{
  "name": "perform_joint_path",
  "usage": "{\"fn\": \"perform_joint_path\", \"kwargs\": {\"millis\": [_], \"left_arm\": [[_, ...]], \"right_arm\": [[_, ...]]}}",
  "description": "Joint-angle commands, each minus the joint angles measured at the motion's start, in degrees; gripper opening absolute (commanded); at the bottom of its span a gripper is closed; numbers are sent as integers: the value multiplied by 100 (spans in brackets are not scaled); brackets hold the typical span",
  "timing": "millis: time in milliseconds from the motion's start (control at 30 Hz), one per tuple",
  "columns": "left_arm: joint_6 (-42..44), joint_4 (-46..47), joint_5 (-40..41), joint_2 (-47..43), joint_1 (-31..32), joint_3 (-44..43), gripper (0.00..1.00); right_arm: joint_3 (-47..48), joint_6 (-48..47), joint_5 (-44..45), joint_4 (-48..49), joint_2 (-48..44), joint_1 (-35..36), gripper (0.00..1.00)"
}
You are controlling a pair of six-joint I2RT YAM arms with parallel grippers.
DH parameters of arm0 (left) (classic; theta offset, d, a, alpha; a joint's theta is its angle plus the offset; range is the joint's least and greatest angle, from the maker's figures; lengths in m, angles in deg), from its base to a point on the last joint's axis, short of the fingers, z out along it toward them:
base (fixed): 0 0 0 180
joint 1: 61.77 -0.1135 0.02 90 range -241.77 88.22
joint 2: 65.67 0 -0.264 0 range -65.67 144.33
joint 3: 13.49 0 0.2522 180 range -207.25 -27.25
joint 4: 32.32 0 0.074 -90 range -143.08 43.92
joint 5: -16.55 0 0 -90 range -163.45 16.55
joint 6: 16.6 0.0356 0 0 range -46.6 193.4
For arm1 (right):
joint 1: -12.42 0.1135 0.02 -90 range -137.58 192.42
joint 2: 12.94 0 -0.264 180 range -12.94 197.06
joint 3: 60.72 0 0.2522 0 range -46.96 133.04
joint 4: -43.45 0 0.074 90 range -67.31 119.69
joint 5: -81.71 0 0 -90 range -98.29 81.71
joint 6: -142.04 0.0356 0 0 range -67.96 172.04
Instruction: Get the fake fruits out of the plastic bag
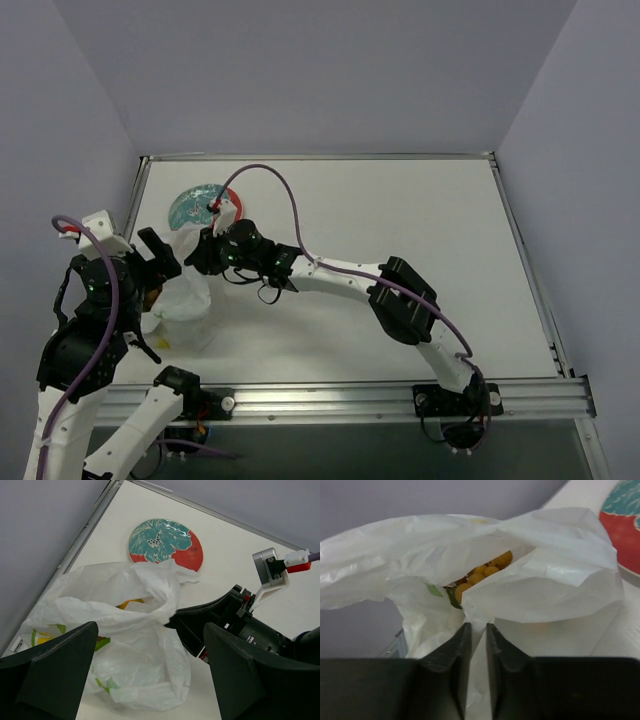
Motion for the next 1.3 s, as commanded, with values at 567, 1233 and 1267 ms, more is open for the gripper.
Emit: {"fn": "perform_joint_path", "kwargs": {"millis": [567, 1233, 1267], "left_arm": [[259, 66, -499, 1227, -132, 748, 86], [935, 858, -2984, 842, -124, 433, 82], [1041, 597, -2872, 798, -124, 171, 89]], "right_arm": [[-3691, -637, 609, 769, -1560, -847, 0], [-4984, -778, 970, 884, -2351, -1304, 0], [-4949, -787, 970, 875, -2360, -1304, 0]]}}
